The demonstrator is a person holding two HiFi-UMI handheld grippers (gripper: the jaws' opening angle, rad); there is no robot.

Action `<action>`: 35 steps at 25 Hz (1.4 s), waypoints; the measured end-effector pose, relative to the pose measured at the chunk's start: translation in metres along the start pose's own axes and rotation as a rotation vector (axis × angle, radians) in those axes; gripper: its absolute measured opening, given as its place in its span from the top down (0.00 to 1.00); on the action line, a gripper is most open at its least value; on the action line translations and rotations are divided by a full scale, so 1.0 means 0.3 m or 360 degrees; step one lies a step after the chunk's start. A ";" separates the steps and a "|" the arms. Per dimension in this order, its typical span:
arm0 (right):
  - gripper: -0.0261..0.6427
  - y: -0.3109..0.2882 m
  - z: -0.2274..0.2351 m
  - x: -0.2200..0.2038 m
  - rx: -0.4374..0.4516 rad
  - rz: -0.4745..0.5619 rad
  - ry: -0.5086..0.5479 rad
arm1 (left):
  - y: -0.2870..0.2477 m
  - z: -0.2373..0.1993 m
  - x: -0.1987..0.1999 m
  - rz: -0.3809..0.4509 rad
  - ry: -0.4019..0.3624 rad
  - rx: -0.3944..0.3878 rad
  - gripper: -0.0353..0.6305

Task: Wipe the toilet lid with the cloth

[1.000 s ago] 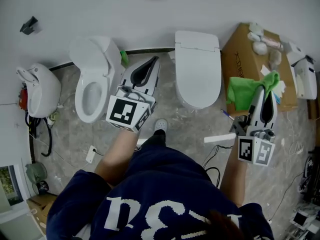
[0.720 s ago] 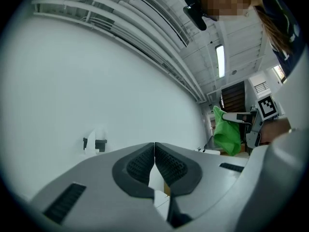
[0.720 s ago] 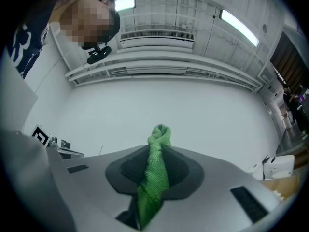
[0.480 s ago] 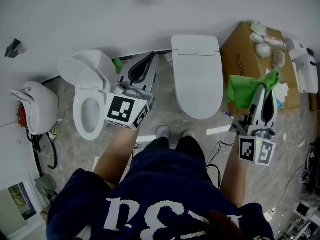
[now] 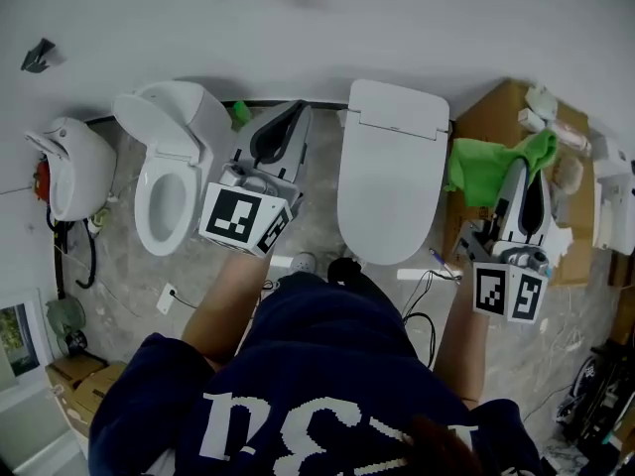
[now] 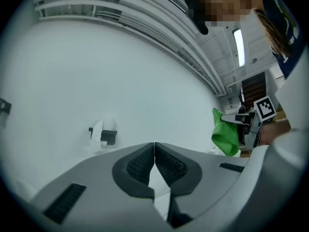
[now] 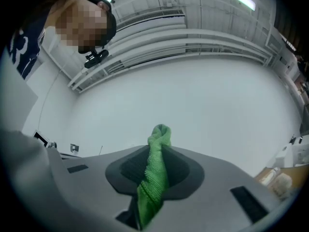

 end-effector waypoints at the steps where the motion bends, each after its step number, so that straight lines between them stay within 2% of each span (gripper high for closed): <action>1: 0.83 -0.035 0.037 -0.020 0.0034 -0.0012 -0.0020 | -0.024 0.008 -0.013 -0.0009 0.0001 0.0036 0.91; 5: 0.83 -0.164 0.151 -0.127 0.0158 -0.0084 -0.0112 | -0.102 0.029 -0.070 -0.0059 0.0004 0.0165 0.91; 13: 0.83 -0.301 0.205 -0.370 0.0199 -0.0237 -0.0244 | -0.227 -0.048 -0.243 -0.0181 0.0044 0.0264 0.91; 19: 0.83 -0.410 0.230 -0.521 0.0159 -0.0335 -0.0258 | -0.392 -0.120 -0.396 -0.0237 0.0127 0.0215 0.91; 23: 0.83 -0.390 0.236 -0.562 0.0081 -0.0366 -0.0273 | -0.461 -0.085 -0.457 -0.0296 0.0137 0.0086 0.91; 26: 0.83 -0.435 0.207 -0.643 0.0059 -0.0401 -0.0298 | -0.520 -0.136 -0.513 -0.0313 0.0151 0.0043 0.91; 31: 0.83 -0.502 0.169 -0.834 0.0143 -0.0539 -0.0412 | -0.589 -0.213 -0.655 -0.0362 0.0181 0.0028 0.91; 35: 0.83 -0.557 0.146 -1.008 0.0244 -0.0665 -0.0499 | -0.602 -0.254 -0.767 -0.0383 0.0203 0.0069 0.91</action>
Point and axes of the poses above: the fingertips, and each gripper's own axes: y backward along the fingers, z to its right, x out of its top, the point moved 7 cm from there along y, backward along the fingers, and after that the axes turned 6 degrees about x, right-handed, at the moved point
